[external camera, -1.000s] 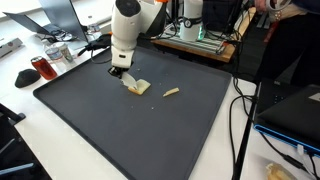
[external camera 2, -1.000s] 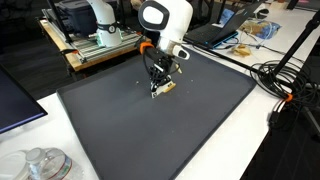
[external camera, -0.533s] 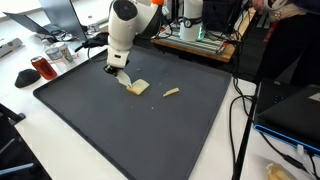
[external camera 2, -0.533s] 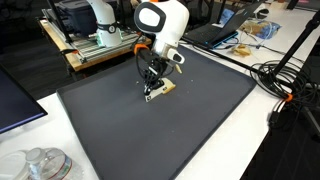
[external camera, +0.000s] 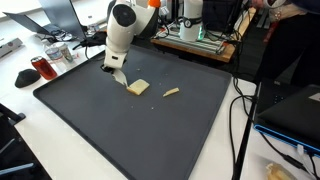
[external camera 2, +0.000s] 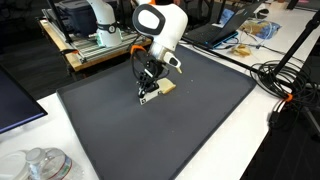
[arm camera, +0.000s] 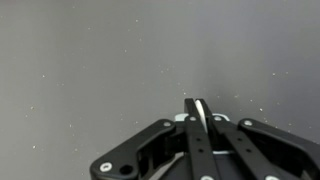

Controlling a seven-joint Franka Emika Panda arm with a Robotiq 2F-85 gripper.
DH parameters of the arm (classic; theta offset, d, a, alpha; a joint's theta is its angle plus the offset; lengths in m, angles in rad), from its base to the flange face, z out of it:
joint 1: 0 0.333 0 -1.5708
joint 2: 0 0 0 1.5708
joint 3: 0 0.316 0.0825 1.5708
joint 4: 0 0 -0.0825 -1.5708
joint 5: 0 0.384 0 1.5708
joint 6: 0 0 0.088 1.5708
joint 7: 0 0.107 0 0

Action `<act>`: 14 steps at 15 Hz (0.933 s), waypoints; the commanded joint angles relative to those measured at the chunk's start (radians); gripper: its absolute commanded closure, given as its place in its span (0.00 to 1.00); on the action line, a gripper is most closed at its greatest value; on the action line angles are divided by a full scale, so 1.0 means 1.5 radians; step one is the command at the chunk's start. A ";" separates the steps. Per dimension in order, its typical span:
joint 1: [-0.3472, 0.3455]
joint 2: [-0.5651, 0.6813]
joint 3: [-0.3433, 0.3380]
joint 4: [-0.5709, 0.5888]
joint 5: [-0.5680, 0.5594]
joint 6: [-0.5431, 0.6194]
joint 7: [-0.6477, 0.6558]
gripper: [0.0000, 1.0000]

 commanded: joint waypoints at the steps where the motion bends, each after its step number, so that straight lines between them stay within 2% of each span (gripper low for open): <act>1: -0.019 0.036 0.003 0.022 -0.036 -0.023 0.027 0.99; 10: -0.070 -0.003 0.048 0.010 0.031 -0.019 -0.031 0.99; 14: -0.076 -0.032 0.060 -0.005 0.047 -0.023 -0.044 0.99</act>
